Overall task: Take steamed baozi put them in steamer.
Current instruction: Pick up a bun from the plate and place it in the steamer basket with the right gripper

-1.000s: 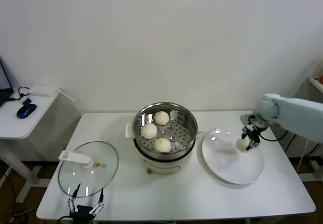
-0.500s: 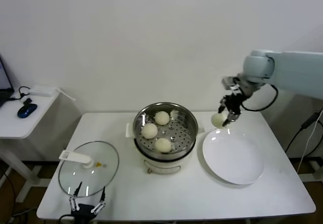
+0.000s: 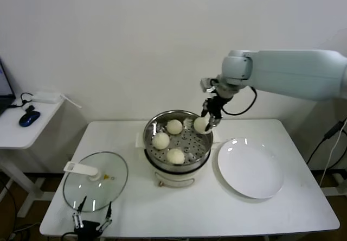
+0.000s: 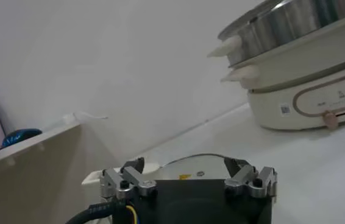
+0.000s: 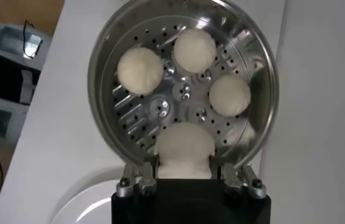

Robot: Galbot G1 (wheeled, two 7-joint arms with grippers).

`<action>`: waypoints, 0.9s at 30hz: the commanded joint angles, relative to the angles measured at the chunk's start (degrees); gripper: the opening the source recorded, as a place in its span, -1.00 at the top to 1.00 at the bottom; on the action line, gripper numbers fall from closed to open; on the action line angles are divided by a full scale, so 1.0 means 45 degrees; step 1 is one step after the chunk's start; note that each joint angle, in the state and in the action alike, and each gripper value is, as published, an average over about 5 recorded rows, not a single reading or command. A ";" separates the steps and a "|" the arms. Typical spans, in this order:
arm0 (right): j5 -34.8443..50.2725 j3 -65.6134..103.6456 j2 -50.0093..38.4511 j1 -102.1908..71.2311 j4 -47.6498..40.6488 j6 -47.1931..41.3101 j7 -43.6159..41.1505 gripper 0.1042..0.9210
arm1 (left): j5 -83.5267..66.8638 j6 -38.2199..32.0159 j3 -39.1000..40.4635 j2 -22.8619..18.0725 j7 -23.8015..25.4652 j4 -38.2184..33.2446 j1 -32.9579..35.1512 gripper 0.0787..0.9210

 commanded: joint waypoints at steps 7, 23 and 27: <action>-0.1304 0.1262 0.1212 -0.3183 -0.1930 -0.0178 0.0346 -0.14 | -0.0006 -0.0024 -0.0087 -0.0007 -0.0006 0.0288 -0.0089 -0.77; -0.1987 0.1495 0.1210 -0.3749 -0.2568 0.0010 0.0317 -0.20 | 0.0040 -0.0054 -0.0146 0.0003 -0.0013 0.0550 -0.0276 -0.77; -0.1823 0.1517 0.1129 -0.3484 -0.2528 0.0064 0.0482 -0.33 | 0.0035 -0.0047 -0.0131 0.0029 -0.0013 0.0536 -0.0278 -0.77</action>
